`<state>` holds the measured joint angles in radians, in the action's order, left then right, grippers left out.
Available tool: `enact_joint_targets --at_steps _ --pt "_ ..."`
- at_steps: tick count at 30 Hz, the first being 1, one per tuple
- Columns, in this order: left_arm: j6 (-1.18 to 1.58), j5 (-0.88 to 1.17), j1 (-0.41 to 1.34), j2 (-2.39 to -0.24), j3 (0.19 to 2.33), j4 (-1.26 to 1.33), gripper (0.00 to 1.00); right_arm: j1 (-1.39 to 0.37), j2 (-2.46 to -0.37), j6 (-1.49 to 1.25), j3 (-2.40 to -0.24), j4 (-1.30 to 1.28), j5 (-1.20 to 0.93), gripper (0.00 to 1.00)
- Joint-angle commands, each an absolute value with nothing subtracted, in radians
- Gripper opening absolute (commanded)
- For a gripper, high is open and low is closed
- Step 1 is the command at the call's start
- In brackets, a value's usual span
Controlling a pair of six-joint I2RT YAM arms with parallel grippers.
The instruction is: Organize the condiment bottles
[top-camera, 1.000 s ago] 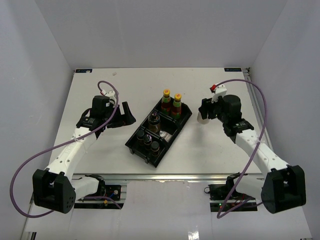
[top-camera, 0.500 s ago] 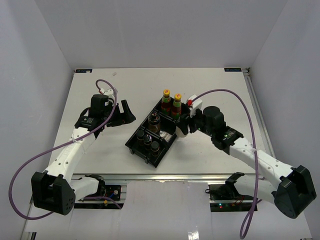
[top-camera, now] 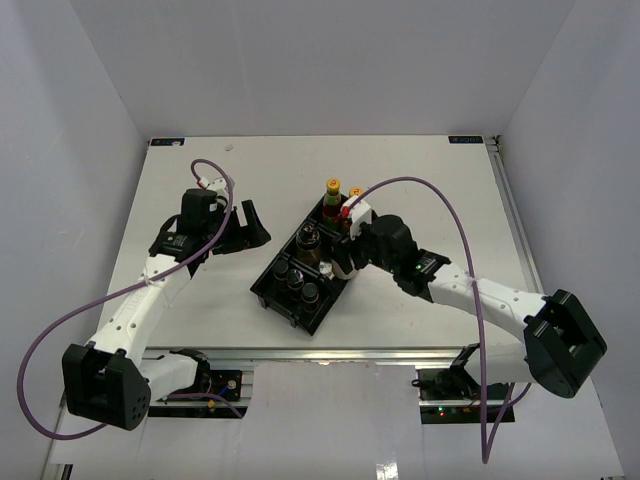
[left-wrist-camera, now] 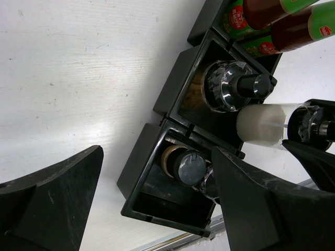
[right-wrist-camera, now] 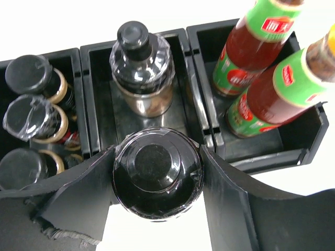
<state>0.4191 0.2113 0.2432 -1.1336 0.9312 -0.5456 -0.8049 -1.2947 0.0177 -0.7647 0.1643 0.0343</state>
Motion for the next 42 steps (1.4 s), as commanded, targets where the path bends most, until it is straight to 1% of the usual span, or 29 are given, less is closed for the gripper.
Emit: enact_joint_targets --at_steps 1,12,21,24,25,27,29,30,33,35,42 --pt "0.414 0.201 0.238 -1.096 0.982 -0.552 0.95 -0.826 -1.306 0.032 -0.834 0.345 0.069 0.08" --pt "0.406 0.190 0.238 -1.078 0.989 -0.568 0.96 -0.834 -1.423 0.051 -0.906 0.383 0.084 0.08" --pt "0.399 0.185 0.238 -1.075 1.001 -0.575 0.96 -0.837 -1.492 0.058 -0.888 0.458 0.108 0.08" --pt "0.397 0.184 0.236 -1.076 0.998 -0.573 0.96 -0.838 -1.510 0.060 -0.882 0.468 0.109 0.16" --pt "0.396 0.182 0.237 -1.076 0.996 -0.573 0.96 -0.838 -1.515 0.061 -0.883 0.467 0.108 0.23" --pt "0.397 0.183 0.238 -1.078 0.997 -0.572 0.96 -0.840 -1.520 0.060 -0.881 0.469 0.110 0.33" --pt "0.396 0.183 0.237 -1.080 0.996 -0.571 0.96 -0.842 -1.519 0.060 -0.871 0.473 0.116 0.46" --pt "0.396 0.183 0.237 -1.080 0.996 -0.572 0.96 -0.844 -1.516 0.059 -0.869 0.475 0.120 0.50" --pt "0.396 0.181 0.238 -1.077 0.996 -0.572 0.96 -0.844 -1.510 0.060 -0.856 0.478 0.130 0.57" --pt "0.394 0.181 0.236 -1.074 0.996 -0.572 0.96 -0.845 -1.506 0.060 -0.853 0.478 0.133 0.66" --pt "0.397 0.179 0.238 -1.066 1.002 -0.585 0.96 -0.847 -1.481 0.051 -0.850 0.458 0.144 0.72"
